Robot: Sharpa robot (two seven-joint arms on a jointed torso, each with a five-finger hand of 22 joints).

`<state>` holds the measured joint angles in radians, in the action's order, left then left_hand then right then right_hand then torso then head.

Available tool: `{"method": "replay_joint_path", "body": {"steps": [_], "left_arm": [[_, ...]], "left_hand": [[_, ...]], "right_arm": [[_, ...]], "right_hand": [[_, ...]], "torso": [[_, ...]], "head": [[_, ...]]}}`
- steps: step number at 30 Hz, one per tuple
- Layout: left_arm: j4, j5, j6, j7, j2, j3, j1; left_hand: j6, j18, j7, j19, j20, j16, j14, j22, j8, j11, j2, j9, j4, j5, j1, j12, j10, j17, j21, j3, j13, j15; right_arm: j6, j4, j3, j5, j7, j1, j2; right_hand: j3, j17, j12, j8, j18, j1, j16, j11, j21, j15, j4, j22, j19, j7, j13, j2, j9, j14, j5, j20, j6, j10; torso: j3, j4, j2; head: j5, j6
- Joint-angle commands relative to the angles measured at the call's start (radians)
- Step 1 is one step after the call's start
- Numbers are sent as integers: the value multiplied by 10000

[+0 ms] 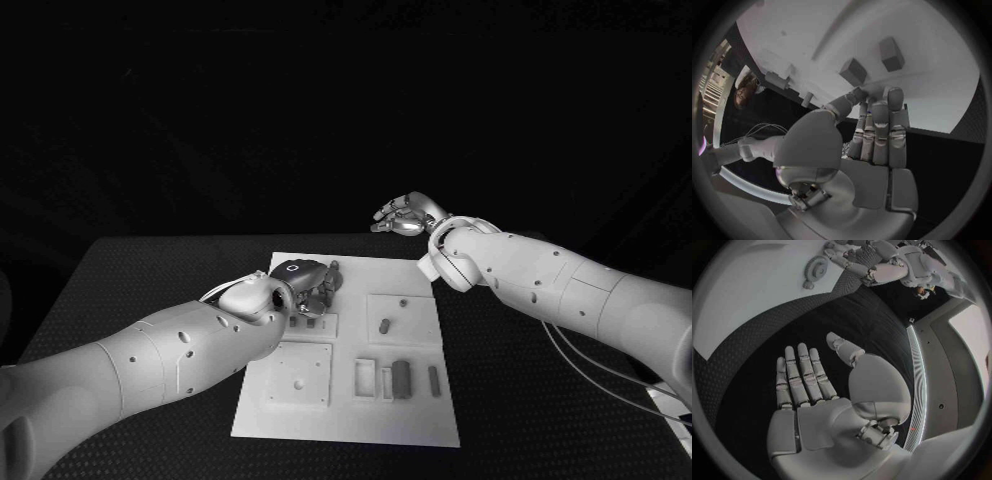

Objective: Assemble the parts on the task board

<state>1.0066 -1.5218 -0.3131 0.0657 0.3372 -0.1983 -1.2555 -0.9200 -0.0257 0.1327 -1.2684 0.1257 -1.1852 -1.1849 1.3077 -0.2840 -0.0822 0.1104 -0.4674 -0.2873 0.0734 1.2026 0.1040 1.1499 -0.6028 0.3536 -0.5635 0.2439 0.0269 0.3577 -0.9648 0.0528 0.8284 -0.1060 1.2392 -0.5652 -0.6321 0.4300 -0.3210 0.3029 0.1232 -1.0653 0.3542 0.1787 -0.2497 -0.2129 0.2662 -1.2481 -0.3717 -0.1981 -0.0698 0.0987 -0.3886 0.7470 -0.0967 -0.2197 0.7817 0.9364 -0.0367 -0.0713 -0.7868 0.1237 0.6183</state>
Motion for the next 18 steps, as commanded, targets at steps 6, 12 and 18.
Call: {"method": "replay_joint_path", "body": {"steps": [6,12,18], "left_arm": [[91,17,-43,-255,-16,-4,15],[42,59,74,-237,-47,-5,15],[-84,59,342,-152,-102,-9,20]], "left_hand": [[-288,-719,14,133,71,-123,-49,263,-138,40,-48,-50,11,35,-75,162,365,133,207,-61,149,77],[-115,-730,26,172,46,-171,-31,258,-35,-26,-21,0,14,29,-132,13,148,207,274,-32,124,17],[41,-780,65,202,-14,-222,-15,254,55,-102,3,51,25,8,-197,-155,-66,278,335,1,76,-55]], "right_arm": [[-115,-22,3,5,-113,-1,10],[-117,-30,3,5,-114,-1,11],[-119,-12,3,5,-115,-1,39]], "right_hand": [[1,12,40,42,-144,59,-42,35,49,-16,-23,-14,-64,-166,9,17,13,-60,15,-17,-56,3],[0,13,40,44,-144,58,-43,34,53,-16,-22,-17,-65,-165,9,14,15,-61,15,-17,-56,3],[1,15,40,46,-145,58,-44,35,58,-16,-21,-22,-66,-165,9,14,16,-61,15,-18,-57,3]], "torso": [[-1,2,-2],[1,2,-4],[7,6,-4]], "head": [[0,7],[-7,11],[-12,14]]}}
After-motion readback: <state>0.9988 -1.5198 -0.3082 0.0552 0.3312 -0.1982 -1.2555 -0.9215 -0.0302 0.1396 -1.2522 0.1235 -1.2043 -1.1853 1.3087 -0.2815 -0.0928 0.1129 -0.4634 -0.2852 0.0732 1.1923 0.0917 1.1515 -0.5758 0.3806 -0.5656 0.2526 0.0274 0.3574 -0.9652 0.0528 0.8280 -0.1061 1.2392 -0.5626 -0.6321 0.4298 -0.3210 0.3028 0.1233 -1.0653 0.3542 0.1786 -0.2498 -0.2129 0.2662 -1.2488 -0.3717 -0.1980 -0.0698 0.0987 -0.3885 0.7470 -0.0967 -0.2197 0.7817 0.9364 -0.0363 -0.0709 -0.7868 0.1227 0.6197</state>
